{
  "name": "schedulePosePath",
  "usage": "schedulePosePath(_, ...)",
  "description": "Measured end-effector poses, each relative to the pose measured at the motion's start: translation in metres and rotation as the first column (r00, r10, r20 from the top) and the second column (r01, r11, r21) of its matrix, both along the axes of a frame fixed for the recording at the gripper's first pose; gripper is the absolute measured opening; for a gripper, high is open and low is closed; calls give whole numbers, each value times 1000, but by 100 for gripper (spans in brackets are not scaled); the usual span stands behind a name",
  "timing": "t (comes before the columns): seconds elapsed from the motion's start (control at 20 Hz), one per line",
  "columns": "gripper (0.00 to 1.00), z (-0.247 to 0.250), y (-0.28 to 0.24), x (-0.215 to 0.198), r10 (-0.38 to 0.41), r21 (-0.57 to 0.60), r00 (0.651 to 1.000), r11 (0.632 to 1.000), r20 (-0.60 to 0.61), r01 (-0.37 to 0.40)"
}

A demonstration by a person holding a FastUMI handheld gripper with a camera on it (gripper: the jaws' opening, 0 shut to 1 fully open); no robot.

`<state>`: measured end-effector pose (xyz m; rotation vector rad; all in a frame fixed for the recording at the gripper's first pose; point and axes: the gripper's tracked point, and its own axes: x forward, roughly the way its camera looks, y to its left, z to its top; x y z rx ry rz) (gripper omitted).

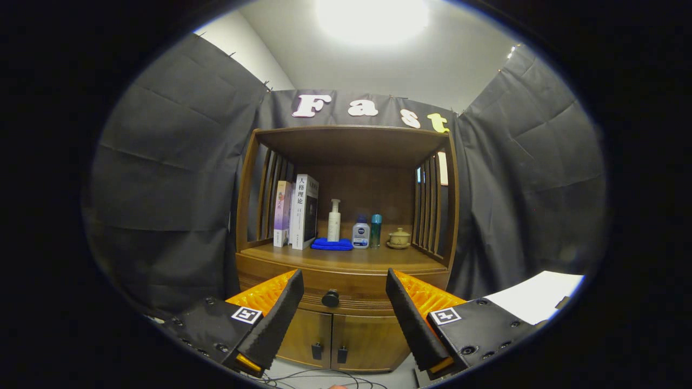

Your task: Pull open the drawer, take out the items inside it, and place them on the countertop above the cabinet.

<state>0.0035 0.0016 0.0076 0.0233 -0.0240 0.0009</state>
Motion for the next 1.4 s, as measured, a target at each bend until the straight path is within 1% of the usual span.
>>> schedulePosePath(0.25,97,13,-5,14,-19,33,999,999,47,17)
schedulePosePath(0.35,97,9,-4,25,-16,42,999,999,34,14)
schedulePosePath(0.55,97,-2,-10,51,-52,45,999,998,10,51)
schedulePosePath(0.7,97,-23,1,76,-29,27,999,999,-43,30)
schedulePosePath(0.95,97,-64,10,110,-45,-13,991,999,-129,44)
schedulePosePath(1.1,98,-92,16,129,-54,-17,981,999,-186,52)
schedulePosePath(1.2,98,-110,21,141,-50,-9,973,999,-226,50)
schedulePosePath(1.4,98,-136,28,161,-41,-13,962,999,-269,39)
